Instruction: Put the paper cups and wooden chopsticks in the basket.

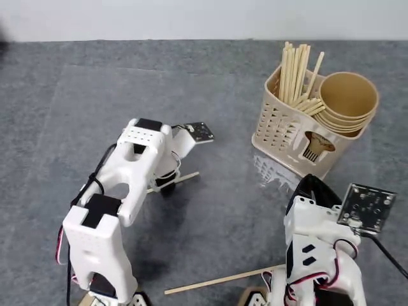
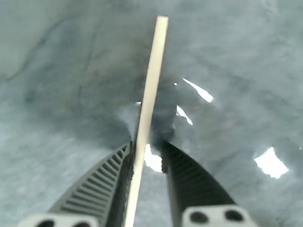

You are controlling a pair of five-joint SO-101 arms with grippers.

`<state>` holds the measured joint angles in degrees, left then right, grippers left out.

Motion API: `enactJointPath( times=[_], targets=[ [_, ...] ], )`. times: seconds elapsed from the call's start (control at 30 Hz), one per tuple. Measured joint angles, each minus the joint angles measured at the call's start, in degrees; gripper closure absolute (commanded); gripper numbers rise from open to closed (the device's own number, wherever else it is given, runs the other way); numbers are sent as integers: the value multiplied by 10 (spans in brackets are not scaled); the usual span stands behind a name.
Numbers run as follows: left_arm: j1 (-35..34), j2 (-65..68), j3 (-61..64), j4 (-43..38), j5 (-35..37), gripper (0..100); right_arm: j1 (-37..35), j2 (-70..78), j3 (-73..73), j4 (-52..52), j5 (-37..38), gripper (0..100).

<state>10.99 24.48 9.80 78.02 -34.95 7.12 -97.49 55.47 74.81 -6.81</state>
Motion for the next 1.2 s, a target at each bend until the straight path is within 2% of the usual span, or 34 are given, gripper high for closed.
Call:
enactJointPath(
  times=[0.1,0.3,0.43,0.7,0.83,1.0,1.2],
  targets=[
    [12,-6,12,-1,2,987,0,0,0,0,0,991],
    [32,-8,14,11,2,988,0,0,0,0,0,991],
    [55,-23,6,63,3,989,0,0,0,0,0,991],
    [85,-170,-78,159,4,989,0,0,0,0,0,991],
    [107,-236,-156,180,43,988,0,0,0,0,0,991],
    [148,-264,-294,164,93,987,0,0,0,0,0,991],
    [207,-265,-415,17,152,988,0,0,0,0,0,991]
  ],
)
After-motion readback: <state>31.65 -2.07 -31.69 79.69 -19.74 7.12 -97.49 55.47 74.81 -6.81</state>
